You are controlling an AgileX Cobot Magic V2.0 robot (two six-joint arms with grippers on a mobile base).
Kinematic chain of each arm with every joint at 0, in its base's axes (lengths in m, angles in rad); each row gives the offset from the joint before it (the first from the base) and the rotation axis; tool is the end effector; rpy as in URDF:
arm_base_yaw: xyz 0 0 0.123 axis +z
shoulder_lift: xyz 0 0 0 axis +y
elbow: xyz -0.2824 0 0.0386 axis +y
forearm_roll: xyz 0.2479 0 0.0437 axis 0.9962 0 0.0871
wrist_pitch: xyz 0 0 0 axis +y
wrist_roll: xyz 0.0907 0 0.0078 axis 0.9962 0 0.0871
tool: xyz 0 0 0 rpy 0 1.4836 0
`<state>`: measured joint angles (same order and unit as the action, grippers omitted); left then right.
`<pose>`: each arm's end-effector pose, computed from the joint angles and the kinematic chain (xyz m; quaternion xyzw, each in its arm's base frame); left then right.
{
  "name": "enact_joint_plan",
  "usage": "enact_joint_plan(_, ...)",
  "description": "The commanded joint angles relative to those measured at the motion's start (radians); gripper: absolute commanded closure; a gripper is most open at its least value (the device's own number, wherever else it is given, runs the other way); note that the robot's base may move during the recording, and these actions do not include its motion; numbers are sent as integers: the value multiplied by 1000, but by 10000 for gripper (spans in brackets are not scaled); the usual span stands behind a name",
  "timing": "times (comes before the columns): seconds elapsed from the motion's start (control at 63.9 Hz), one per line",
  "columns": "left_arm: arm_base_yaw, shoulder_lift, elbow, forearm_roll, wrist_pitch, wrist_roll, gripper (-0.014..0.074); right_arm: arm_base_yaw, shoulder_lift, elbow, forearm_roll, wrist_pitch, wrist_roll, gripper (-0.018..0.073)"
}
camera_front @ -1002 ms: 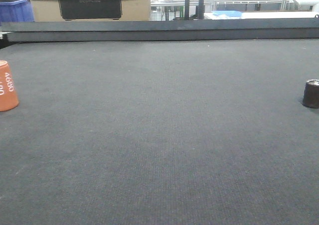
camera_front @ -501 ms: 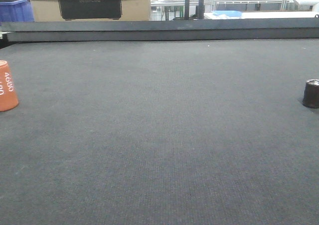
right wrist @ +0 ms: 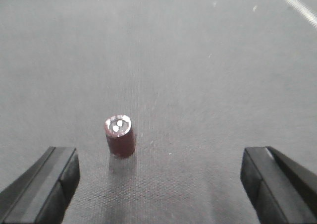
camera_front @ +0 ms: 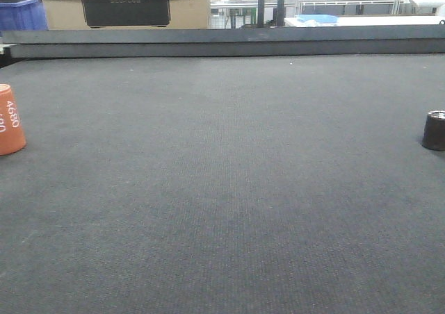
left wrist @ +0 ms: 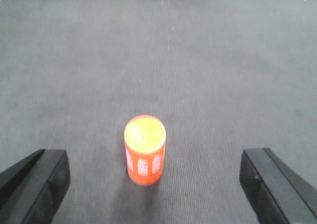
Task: Place cylindrical capacitor in blue bin on shelf
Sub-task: 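Grasp the maroon capacitor with the right gripper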
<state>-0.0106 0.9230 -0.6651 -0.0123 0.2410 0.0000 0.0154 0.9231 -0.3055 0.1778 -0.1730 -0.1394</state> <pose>0.1946 -0.0023 0.3140 0.0002 0.8367 -0.0074 0.5476 0.1729 -0.0001 0.2314 0.0170 0.8221 0.0021 0.5691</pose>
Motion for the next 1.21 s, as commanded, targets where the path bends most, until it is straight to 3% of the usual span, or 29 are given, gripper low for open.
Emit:
enact_joint_plan(0.0,-7,1,5,-8,-54,0,-6,40,110,3,-39,-174,-3,-10)
enact_joint_plan(0.125,-7,1,5,-8,-54,0,-6,99,261,3,-39,-358,-3,-10)
enact_joint_plan(0.407,-7,1,5,-8,-54,0,-6,108,563,3,9,-708,-1,-10)
enact_joint_plan(0.689,-7,1,5,-8,-48,0,-6,108,733,-4,43,-867,35,-10)
enact_joint_plan(1.19,-7,1,5,-8,-45,0,-6,108,878,-102,14,-899,52,-7)
